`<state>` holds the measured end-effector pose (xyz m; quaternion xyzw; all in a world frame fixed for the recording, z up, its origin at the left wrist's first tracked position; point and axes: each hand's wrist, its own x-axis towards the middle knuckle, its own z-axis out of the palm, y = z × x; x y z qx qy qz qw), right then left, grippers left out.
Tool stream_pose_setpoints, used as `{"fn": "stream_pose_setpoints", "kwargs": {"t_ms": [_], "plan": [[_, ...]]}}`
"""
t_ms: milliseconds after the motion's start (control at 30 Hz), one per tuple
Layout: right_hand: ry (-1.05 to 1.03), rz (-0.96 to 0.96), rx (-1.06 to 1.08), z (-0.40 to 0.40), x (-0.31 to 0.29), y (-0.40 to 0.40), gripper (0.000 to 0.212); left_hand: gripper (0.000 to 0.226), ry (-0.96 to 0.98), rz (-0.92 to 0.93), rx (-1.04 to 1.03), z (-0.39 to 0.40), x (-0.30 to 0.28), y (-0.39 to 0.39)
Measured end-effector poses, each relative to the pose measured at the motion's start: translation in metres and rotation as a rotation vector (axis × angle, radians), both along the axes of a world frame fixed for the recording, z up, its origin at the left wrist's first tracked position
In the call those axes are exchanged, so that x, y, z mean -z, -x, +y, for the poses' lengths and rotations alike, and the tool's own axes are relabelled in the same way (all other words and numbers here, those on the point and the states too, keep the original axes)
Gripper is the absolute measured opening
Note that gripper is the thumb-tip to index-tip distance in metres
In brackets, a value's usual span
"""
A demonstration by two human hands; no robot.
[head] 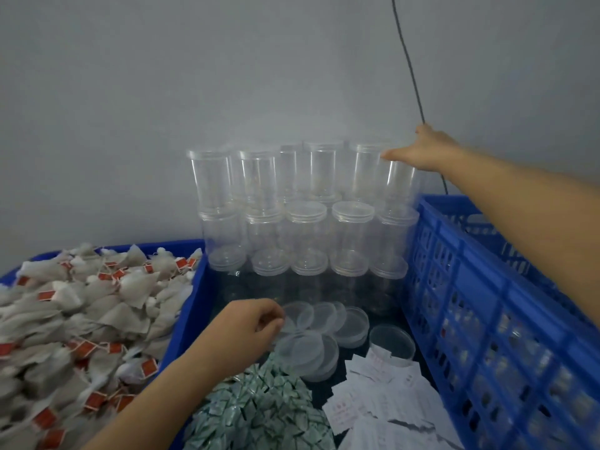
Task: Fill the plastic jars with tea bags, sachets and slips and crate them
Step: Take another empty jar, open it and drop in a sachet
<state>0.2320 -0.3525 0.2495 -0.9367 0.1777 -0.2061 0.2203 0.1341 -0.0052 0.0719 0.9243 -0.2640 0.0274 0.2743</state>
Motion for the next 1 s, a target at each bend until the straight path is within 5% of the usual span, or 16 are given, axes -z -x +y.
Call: {"fn": "stream_pose_setpoints", "kwargs": {"t_ms": [267, 433, 667, 833, 1000], "plan": [[-0.019, -0.028, 0.09, 0.01, 0.006, -0.012, 0.102, 0.013, 0.041, -0.038, -0.003, 0.015, 0.008, 0.0], [-0.056, -0.016, -0.028, 0.037, -0.021, 0.02, 0.104, 0.019, 0.101, -0.126, -0.048, 0.01, 0.001, 0.005], [-0.183, 0.345, -0.362, 0.137, 0.031, 0.085, 0.08, 0.068, 0.238, -0.299, -0.141, -0.009, -0.005, 0.041], [-0.291, 0.65, -0.296, 0.184, 0.091, 0.107, 0.086, 0.105, -0.04, -0.437, -0.293, -0.014, 0.014, 0.073], [-0.494, 0.718, -0.27, 0.201, 0.139, 0.121, 0.074, 0.111, -0.31, -0.436, -0.39, -0.005, 0.045, 0.084]]}}
